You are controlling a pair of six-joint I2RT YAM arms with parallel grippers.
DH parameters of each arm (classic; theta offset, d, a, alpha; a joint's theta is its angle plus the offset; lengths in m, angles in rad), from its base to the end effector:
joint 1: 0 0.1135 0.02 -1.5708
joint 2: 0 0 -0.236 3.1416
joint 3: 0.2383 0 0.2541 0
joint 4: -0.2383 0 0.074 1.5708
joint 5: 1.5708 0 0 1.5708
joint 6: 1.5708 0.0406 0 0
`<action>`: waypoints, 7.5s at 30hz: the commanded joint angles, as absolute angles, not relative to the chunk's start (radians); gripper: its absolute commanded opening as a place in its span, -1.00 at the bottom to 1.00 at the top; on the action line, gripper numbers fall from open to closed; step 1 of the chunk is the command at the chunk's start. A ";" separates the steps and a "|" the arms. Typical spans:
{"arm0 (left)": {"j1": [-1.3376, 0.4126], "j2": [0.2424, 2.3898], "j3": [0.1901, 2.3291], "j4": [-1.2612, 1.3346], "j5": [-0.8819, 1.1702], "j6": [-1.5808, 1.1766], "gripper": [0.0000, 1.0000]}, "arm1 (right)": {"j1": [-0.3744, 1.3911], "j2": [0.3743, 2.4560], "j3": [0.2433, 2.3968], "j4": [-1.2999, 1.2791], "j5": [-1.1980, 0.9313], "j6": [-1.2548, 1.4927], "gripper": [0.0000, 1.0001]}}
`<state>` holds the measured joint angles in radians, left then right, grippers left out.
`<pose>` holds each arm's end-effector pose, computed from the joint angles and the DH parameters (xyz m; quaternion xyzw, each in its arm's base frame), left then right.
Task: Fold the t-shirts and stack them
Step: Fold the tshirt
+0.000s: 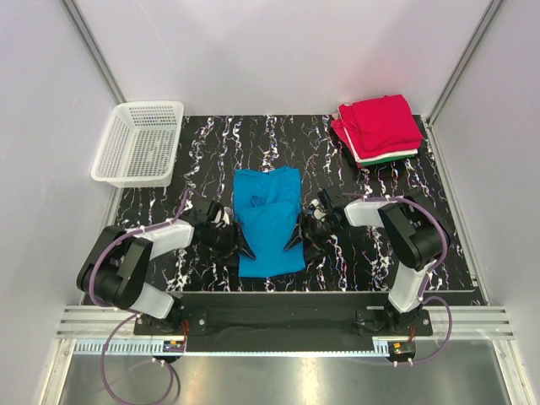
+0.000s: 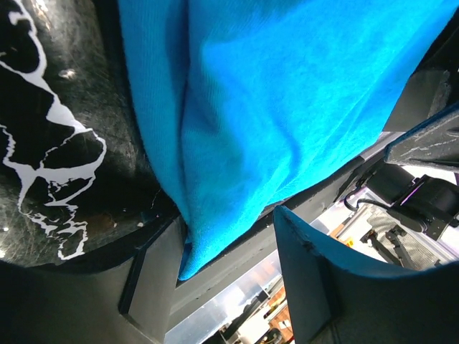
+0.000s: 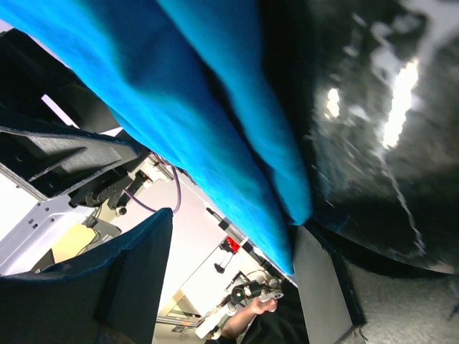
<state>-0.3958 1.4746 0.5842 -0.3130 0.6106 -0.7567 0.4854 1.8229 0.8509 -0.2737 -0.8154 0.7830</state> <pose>0.2105 -0.1132 0.0941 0.1143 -0.9323 0.3427 0.0149 0.2517 0.1662 0.0754 -0.0709 -0.9054 -0.4032 0.1122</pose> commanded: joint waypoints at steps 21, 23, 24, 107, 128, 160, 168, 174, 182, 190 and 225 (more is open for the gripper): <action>-0.411 1.555 0.509 -0.304 0.479 -0.683 0.18 | 0.538 1.871 0.838 -0.218 -0.736 0.789 0.24; -0.411 1.554 0.517 -0.313 0.472 -0.678 0.18 | 0.540 1.868 0.838 -0.259 -0.713 0.769 0.25; -0.411 1.555 0.517 -0.313 0.472 -0.678 0.18 | 0.540 1.864 0.836 -0.297 -0.706 0.753 0.25; -0.460 1.557 0.584 -0.446 0.402 -0.733 0.22 | 0.561 1.783 0.986 -0.437 -0.594 0.713 -1.00; -0.462 1.583 0.698 -0.456 0.291 -0.735 -0.92 | 0.560 1.704 0.956 -0.472 -0.589 0.719 -1.00; -0.413 1.503 1.190 -0.704 0.199 -0.706 -1.00 | 0.531 1.640 1.227 -0.614 -0.584 0.715 -1.00; -0.370 1.634 1.344 -0.730 0.198 -0.657 -1.00 | 0.430 1.750 1.393 -0.655 -0.607 0.667 -1.00; -0.338 1.762 1.468 -0.741 0.209 -0.631 -1.00 | 0.388 1.880 1.540 -0.681 -0.627 0.634 -1.00; -0.296 1.896 1.667 -0.770 0.216 -0.624 -1.00 | 0.365 2.071 1.780 -0.709 -0.666 0.623 -1.00; -0.265 2.025 1.793 -0.778 0.253 -0.611 -1.00 | 0.339 2.204 1.960 -0.735 -0.680 0.632 -1.00; -0.245 2.531 2.237 -0.519 0.571 -0.663 -1.00 | 0.316 2.346 1.947 -0.348 -0.532 0.839 -1.00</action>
